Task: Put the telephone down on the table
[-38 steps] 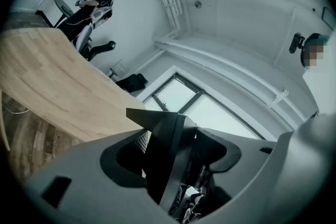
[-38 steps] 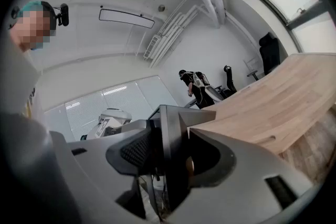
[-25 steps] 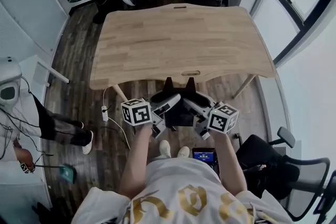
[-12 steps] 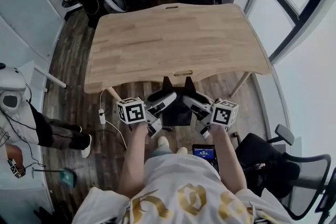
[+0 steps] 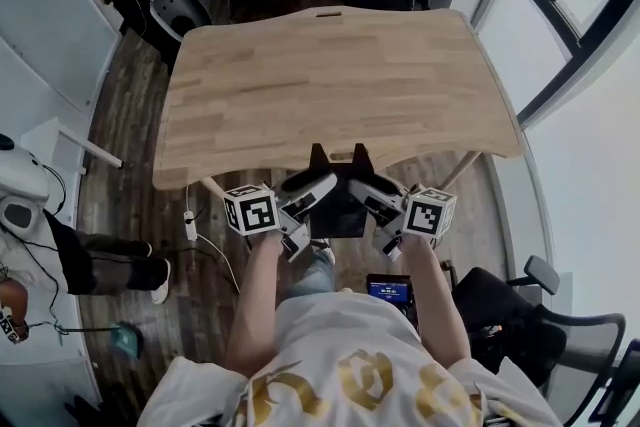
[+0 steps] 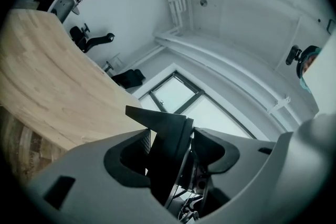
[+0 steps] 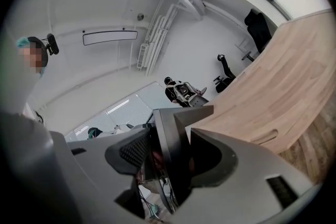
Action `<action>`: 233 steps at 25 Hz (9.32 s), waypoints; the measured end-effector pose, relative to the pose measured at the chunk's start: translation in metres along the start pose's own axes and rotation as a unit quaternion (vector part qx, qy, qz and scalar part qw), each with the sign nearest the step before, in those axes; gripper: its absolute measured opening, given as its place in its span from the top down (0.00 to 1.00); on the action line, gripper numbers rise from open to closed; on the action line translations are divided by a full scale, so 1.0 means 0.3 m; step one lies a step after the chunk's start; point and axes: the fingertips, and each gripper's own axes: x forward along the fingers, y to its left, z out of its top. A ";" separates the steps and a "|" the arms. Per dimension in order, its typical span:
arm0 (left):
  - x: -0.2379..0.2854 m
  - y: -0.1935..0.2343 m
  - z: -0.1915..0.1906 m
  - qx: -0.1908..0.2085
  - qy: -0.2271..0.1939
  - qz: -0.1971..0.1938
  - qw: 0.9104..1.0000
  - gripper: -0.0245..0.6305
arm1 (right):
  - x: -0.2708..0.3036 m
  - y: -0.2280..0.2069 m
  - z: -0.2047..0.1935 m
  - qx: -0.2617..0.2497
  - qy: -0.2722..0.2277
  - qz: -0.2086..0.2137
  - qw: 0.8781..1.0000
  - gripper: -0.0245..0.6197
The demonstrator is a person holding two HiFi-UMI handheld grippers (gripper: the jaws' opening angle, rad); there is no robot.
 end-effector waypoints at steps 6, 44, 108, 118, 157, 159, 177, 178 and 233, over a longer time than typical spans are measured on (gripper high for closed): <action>0.110 0.192 0.135 -0.021 0.009 -0.004 1.000 0.58 | 0.143 -0.180 0.109 0.013 0.008 -0.021 1.000 0.61; 0.446 0.894 0.776 -0.058 0.038 -0.031 0.997 0.58 | 0.791 -0.756 0.588 0.034 -0.004 -0.071 0.997 0.61; 0.653 1.481 0.689 -0.204 0.029 0.047 0.977 0.58 | 0.975 -1.347 0.523 0.134 0.113 -0.115 0.978 0.61; 0.655 1.533 0.678 -0.239 0.022 0.070 0.968 0.58 | 1.002 -1.403 0.502 0.151 0.119 -0.115 0.975 0.61; 0.632 1.576 0.688 -0.187 0.041 0.167 0.967 0.50 | 0.963 -1.433 0.513 0.124 0.070 -0.190 0.971 0.61; 0.624 1.568 0.688 -0.180 0.043 0.173 0.967 0.50 | 0.946 -1.430 0.517 0.122 0.067 -0.197 0.971 0.61; 0.514 1.427 0.803 0.011 0.030 0.238 0.971 0.68 | 0.792 -1.334 0.584 -0.049 0.056 -0.313 0.947 0.84; 0.508 1.420 0.805 0.020 0.028 0.243 0.969 0.77 | 0.791 -1.319 0.583 -0.055 0.056 -0.311 0.947 0.91; 0.302 0.973 0.833 0.232 -0.013 0.262 0.937 0.95 | 0.631 -0.845 0.610 -0.226 0.000 -0.355 0.907 0.94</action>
